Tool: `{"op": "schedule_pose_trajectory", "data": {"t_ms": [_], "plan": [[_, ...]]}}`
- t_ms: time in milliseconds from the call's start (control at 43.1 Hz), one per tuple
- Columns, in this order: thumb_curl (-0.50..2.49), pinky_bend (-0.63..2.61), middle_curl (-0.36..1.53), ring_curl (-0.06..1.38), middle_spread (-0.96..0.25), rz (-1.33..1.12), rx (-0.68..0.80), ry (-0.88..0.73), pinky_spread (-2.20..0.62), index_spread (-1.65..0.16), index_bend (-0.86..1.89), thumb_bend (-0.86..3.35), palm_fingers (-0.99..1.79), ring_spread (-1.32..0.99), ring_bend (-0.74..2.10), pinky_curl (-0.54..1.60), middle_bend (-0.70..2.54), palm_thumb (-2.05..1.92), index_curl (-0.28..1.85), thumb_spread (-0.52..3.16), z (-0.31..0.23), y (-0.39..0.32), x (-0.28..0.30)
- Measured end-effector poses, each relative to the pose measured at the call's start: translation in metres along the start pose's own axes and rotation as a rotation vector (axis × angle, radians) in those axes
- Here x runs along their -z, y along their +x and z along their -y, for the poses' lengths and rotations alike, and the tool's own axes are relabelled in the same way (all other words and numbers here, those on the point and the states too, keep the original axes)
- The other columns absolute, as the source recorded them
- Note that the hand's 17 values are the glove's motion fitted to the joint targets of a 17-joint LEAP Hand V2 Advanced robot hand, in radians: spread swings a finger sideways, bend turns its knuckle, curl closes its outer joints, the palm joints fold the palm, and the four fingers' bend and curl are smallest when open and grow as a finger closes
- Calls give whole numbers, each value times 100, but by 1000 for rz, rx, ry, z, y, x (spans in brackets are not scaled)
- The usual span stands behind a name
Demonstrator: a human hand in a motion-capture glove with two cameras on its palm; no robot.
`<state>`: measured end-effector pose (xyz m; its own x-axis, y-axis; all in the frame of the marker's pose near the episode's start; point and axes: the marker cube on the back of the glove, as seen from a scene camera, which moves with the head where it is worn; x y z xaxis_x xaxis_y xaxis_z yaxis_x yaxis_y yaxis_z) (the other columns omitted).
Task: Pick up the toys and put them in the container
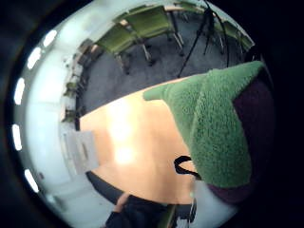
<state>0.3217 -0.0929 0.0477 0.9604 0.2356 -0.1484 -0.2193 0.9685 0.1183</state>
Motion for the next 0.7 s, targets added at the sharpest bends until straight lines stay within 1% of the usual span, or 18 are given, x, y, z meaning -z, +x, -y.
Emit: {"op": "schedule_pose_trajectory", "data": {"t_ms": [139,209,394,510,626,696], "plan": [[62,68,65,52,-42,-49,56,63,-46,-40,29,17,117,-44,107,36,79,63,71,68,-9,-39,77],[64,69,66,52,-42,-62,81,120,-46,-41,28,16,115,-43,108,36,80,63,75,67,-17,-66,109],[70,70,67,52,-42,21,205,261,-46,-43,24,14,113,-43,110,36,82,63,84,64,-48,-162,186],[73,72,67,52,-42,97,311,290,-46,-44,22,13,113,-42,110,36,82,63,90,63,-66,-231,213],[77,72,68,51,-41,140,402,296,-46,-46,19,12,112,-42,111,36,83,63,96,62,-75,-282,220],[79,73,68,51,-41,155,478,289,-46,-46,18,11,112,-42,111,36,83,63,99,62,-94,-342,222]]}}
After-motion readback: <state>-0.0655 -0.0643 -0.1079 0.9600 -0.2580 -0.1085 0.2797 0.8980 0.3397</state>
